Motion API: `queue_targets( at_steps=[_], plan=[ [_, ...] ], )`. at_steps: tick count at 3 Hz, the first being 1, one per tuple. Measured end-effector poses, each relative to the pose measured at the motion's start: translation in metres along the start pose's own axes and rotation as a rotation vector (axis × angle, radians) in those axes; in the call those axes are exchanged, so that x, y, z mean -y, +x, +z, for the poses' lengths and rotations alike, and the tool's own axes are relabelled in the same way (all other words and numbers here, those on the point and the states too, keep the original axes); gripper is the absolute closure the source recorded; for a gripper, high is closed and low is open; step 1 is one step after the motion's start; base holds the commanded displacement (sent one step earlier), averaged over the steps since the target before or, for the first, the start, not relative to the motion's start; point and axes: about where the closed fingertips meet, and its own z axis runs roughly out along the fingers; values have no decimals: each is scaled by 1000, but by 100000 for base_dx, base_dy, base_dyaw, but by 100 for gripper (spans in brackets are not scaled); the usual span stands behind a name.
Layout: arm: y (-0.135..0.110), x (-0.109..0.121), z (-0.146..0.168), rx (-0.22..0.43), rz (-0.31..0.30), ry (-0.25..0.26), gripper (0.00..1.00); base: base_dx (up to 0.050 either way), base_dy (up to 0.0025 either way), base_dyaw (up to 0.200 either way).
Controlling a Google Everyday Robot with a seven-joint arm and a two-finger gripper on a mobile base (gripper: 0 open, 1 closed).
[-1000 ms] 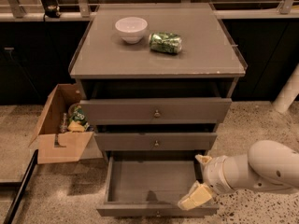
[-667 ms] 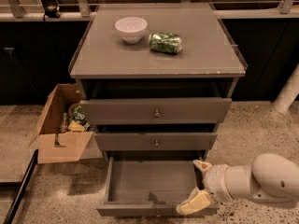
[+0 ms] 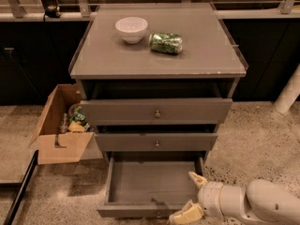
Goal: Close bottom drawer
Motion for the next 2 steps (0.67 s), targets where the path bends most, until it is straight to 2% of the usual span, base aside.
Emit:
queue_targets(
  at_steps=[1, 2],
  plan=[
    [2, 2, 3, 4, 4, 6, 0, 0, 0, 0],
    [2, 2, 3, 4, 4, 6, 18, 0, 0, 0]
  ],
)
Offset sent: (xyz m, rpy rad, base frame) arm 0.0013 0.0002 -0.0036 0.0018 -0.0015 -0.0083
